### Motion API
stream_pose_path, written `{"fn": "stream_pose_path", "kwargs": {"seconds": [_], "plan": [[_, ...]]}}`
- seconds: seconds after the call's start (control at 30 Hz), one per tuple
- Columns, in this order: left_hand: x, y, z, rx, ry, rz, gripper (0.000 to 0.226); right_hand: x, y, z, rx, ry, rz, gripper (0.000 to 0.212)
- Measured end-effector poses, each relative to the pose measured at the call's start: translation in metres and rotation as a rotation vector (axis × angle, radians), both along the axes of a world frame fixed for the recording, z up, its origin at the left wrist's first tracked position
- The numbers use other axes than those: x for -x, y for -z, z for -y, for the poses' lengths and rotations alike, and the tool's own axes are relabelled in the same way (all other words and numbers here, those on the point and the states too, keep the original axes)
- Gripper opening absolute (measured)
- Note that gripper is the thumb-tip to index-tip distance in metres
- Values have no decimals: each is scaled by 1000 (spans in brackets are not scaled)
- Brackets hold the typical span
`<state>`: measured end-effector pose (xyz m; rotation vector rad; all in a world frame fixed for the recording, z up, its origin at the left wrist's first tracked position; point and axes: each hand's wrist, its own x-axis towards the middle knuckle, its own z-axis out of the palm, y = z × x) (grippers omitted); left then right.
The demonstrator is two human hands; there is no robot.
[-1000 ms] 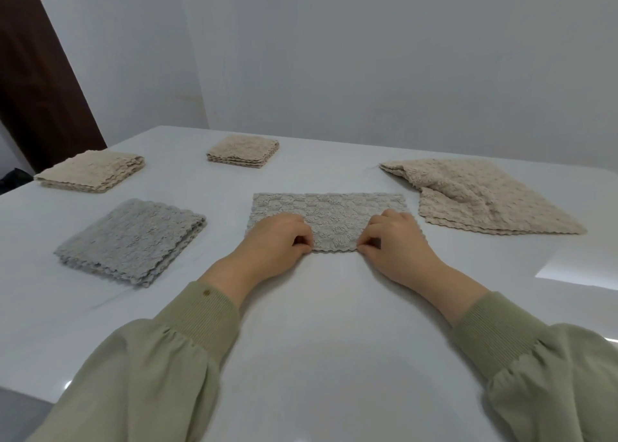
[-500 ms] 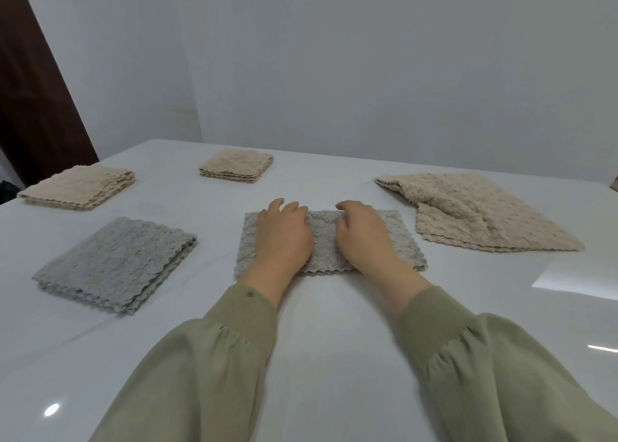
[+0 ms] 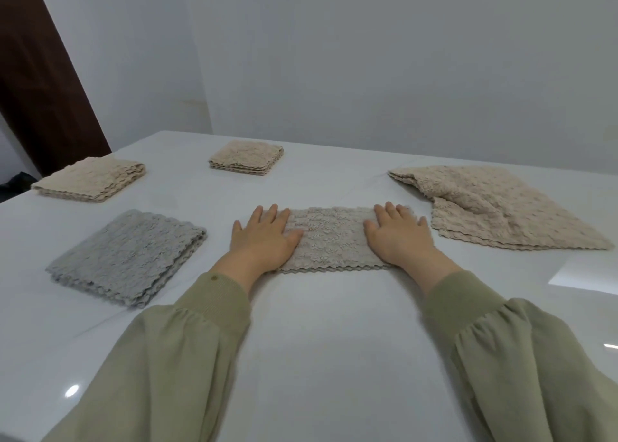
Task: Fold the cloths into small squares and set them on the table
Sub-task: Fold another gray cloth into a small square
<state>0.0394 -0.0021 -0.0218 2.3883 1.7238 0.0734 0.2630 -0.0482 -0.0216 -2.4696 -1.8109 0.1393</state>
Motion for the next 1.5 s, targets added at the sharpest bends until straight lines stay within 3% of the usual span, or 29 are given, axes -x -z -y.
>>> {"fn": "stream_pose_path", "kwargs": {"seconds": [0.23, 0.4, 0.53, 0.63, 0.8, 1.07, 1.13, 1.23, 1.3, 1.4, 1.5], "plan": [[13, 1, 2, -15, -23, 20, 62, -17, 2, 5, -55, 64, -42, 58], [17, 1, 6, -197, -34, 256, 51, -12, -2, 17, -487, 51, -51, 45], [23, -7, 15, -380, 151, 446, 27, 4, -4, 39, -779, -76, 10, 23], [24, -12, 29, -326, 245, 504, 5, 21, -4, 61, -671, -119, -35, 16], [30, -17, 44, -203, 375, 316, 17, 37, -4, 83, -494, -152, -27, 22], [8, -25, 71, -276, 376, 222, 41, 17, -1, 58, -430, -178, -40, 27], [-9, -28, 86, -162, 405, 358, 36, 10, -5, 52, -407, -125, -168, 29], [-26, -29, 104, 216, 385, 771, 19, 2, -10, 58, -443, -52, -309, 30], [-26, -28, 99, 116, 276, 899, 22, -1, -11, 64, -467, -32, -355, 32], [-11, -26, 74, -261, 11, 674, 23, 6, -9, 70, -495, -61, -307, 32], [1, -21, 60, -261, -100, 408, 25, 24, -7, 70, -519, -107, -219, 29]]}}
